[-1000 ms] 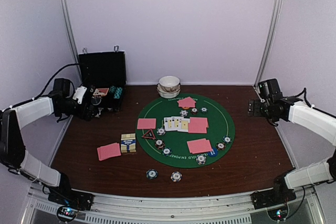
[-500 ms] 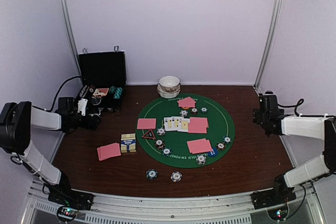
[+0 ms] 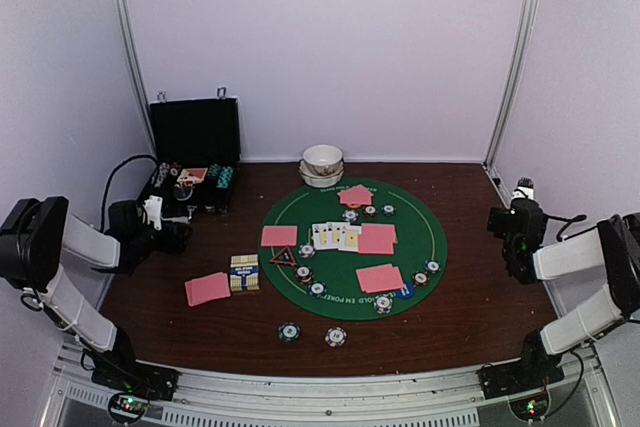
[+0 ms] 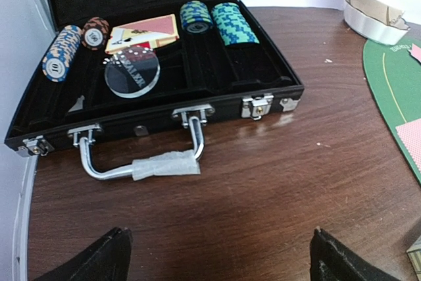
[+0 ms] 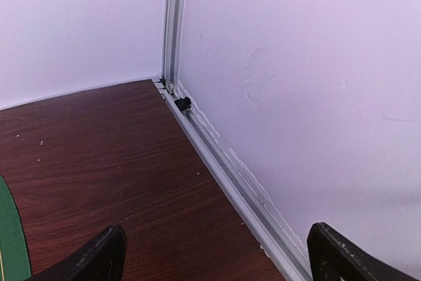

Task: Distribute texas hold em gaming equipment
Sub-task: Reset both arms

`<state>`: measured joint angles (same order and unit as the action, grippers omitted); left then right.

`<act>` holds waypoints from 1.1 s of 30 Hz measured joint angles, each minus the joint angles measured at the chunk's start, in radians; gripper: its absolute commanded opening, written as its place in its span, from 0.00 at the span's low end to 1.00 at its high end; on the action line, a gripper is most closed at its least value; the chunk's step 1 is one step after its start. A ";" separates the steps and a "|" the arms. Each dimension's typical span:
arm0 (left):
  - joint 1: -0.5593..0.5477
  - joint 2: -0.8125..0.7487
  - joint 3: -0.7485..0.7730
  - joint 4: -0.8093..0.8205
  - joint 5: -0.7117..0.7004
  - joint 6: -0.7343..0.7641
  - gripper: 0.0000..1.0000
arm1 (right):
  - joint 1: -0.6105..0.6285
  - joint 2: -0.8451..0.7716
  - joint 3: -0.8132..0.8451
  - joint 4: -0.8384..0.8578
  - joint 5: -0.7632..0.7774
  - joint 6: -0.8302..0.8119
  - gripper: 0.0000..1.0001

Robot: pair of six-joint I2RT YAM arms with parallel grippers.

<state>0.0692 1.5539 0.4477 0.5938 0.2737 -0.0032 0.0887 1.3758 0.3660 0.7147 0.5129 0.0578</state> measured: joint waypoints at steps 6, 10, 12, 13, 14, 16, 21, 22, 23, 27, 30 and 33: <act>-0.033 0.003 -0.075 0.146 -0.064 -0.005 0.98 | -0.006 0.111 -0.053 0.190 -0.119 -0.026 0.99; -0.040 0.010 -0.090 0.174 -0.088 -0.006 0.98 | -0.006 0.184 -0.043 0.257 -0.182 -0.056 1.00; -0.040 0.010 -0.090 0.195 -0.096 -0.006 0.98 | -0.007 0.186 -0.022 0.247 -0.197 -0.061 0.99; -0.040 0.010 -0.090 0.204 -0.097 -0.006 0.98 | -0.007 0.186 -0.010 0.245 -0.202 -0.062 0.99; -0.040 0.010 -0.090 0.210 -0.098 -0.006 0.98 | -0.007 0.186 -0.002 0.245 -0.205 -0.063 0.99; -0.040 0.010 -0.090 0.222 -0.100 -0.007 0.98 | -0.007 0.186 0.005 0.250 -0.211 -0.064 0.99; -0.040 0.010 -0.090 0.229 -0.103 -0.006 0.98 | -0.008 0.186 0.005 0.252 -0.216 -0.074 1.00; -0.040 0.010 -0.090 0.229 -0.103 -0.006 0.98 | -0.008 0.186 0.005 0.252 -0.217 -0.075 1.00; -0.040 0.010 -0.090 0.229 -0.103 -0.006 0.98 | -0.008 0.186 0.005 0.252 -0.217 -0.077 1.00; -0.040 0.010 -0.090 0.229 -0.103 -0.006 0.98 | -0.008 0.186 0.005 0.252 -0.218 -0.078 0.99; -0.040 0.010 -0.090 0.229 -0.103 -0.007 0.98 | -0.008 0.186 0.005 0.252 -0.218 -0.078 0.99; -0.040 0.010 -0.090 0.229 -0.103 -0.007 0.98 | -0.008 0.186 0.005 0.252 -0.218 -0.078 0.99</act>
<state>0.0296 1.5635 0.3573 0.8227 0.1711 -0.0101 0.0811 1.5616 0.3714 0.9665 0.2947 -0.0200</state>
